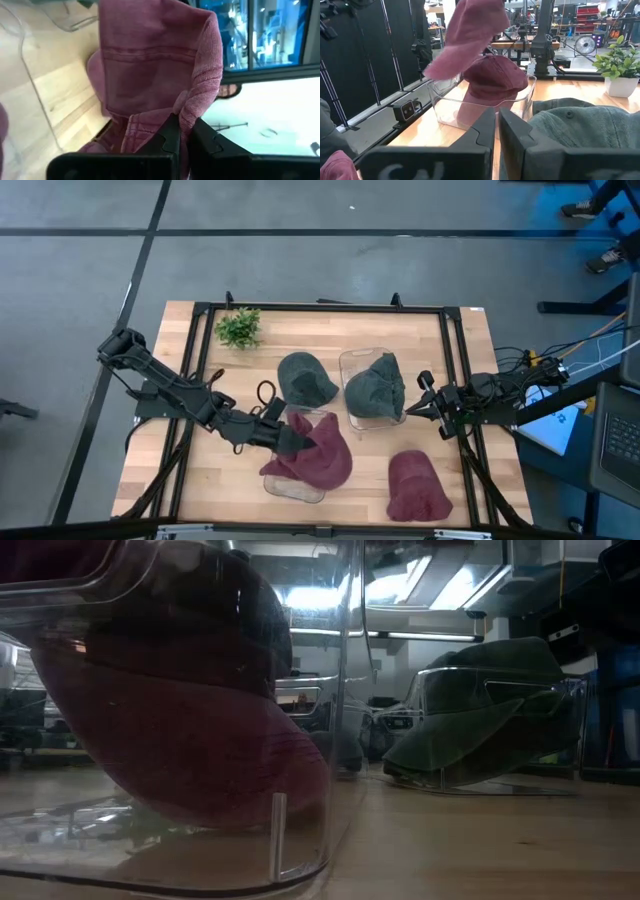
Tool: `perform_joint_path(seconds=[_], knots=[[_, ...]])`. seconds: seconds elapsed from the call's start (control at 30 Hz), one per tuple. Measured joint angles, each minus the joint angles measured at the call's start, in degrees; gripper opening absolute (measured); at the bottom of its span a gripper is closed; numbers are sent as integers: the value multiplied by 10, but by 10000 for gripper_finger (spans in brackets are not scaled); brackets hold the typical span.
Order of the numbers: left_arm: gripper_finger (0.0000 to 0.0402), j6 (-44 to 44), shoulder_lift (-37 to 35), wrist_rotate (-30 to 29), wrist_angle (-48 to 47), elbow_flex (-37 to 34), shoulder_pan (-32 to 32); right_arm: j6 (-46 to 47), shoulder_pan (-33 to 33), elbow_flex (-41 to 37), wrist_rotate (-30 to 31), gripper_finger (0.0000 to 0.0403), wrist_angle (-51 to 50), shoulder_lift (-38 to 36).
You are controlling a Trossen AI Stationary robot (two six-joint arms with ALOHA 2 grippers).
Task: Pick & Place hat
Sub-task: Put the top red cap into the left transparent bin
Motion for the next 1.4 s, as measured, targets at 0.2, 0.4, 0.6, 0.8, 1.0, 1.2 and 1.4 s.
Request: perform_joint_path(seconds=[0.2, 0.4, 0.6, 0.8, 1.0, 1.2, 1.4], knots=[[8, 21, -3, -32, 22, 0, 12, 0, 0, 0, 0, 26, 0, 0], [8, 15, -4, -14, 5, 0, 20, 0, 0, 0, 0, 26, 0, 0], [8, -37, -4, 14, -63, 0, 10, 0, 0, 0, 0, 26, 0, 0], [8, -90, -6, 42, -141, 0, 2, 0, 0, 0, 0, 26, 0, 0], [8, -126, -23, 29, -229, 0, 3, 0, 0, 0, 0, 26, 0, 0], [8, -138, -59, 8, -260, 0, 10, 0, 0, 0, 0, 26, 0, 0], [8, -172, -76, -21, -322, 0, 10, 0, 0, 0, 0, 26, 0, 0]])
